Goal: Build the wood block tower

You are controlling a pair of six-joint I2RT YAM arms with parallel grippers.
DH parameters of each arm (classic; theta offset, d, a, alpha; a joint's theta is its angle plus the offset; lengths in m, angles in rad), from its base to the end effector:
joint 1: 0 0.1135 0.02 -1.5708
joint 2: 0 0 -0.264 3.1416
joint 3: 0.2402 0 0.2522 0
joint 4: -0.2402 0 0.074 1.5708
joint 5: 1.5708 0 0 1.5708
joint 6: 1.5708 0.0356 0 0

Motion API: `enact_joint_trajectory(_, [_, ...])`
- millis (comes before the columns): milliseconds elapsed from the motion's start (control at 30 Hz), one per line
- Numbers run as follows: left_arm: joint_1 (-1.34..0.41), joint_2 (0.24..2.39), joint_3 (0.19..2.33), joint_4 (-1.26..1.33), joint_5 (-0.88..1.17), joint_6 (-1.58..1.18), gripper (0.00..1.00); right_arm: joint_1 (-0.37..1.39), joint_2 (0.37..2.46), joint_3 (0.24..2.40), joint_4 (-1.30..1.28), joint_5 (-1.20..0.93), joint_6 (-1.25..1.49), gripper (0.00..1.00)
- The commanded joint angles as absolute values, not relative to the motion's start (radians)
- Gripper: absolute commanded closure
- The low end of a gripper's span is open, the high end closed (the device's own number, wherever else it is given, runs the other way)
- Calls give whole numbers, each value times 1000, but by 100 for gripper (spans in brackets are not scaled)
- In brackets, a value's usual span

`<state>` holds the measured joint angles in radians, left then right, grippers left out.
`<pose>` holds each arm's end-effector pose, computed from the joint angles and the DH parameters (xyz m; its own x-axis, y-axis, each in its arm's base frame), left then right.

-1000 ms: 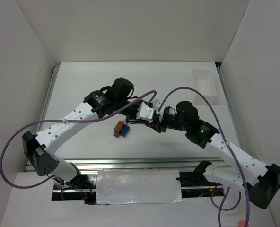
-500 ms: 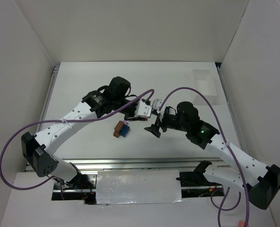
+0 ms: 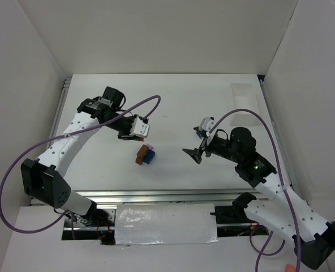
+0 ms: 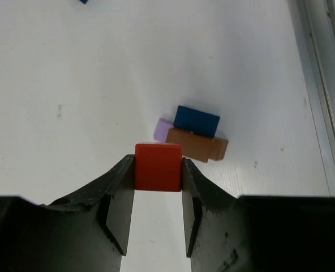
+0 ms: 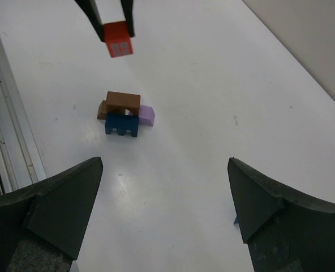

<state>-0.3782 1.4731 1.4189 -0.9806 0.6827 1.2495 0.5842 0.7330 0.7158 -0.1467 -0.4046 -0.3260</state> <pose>0.2649 -0.1294 0.3355 0.3036 0.6715 -0.6759 0.9431 -0.1111 0.3133 0.1383 0.1082 0.3285 0.1372 -0.2622 -0.9552 -0.8308 0.4947 -0.2551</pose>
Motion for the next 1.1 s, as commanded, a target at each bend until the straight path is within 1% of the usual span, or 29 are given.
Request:
enact_joint_trajectory(0, [-319, 1497, 1427, -1246, 796, 1619, 100, 552, 774, 752, -124, -431, -318, 0])
enact_joint_trajectory(167, [-275, 1522, 1364, -1269, 807, 1778, 100, 537, 851, 810, -150, -431, -319, 0])
enact_joint_trajectory(300, [-259, 1532, 1359, -1250, 839, 1812, 100, 537, 896, 830, -137, -429, -308, 0])
enact_joint_trajectory(433, [-267, 1560, 1353, -1204, 830, 1799, 100, 538, 919, 836, -118, -408, -298, 0])
enact_joint_trajectory(733, [-273, 1730, 1463, -1305, 844, 1842, 100, 548, 917, 838, -95, -345, -296, 0])
enact_joint_trajectory(800, [-285, 1738, 1450, -1232, 844, 1795, 100, 554, 908, 835, -86, -330, -295, 0])
enact_joint_trajectory(1067, [-304, 1744, 1419, -1194, 836, 1755, 100, 569, 897, 825, -91, -301, -288, 0])
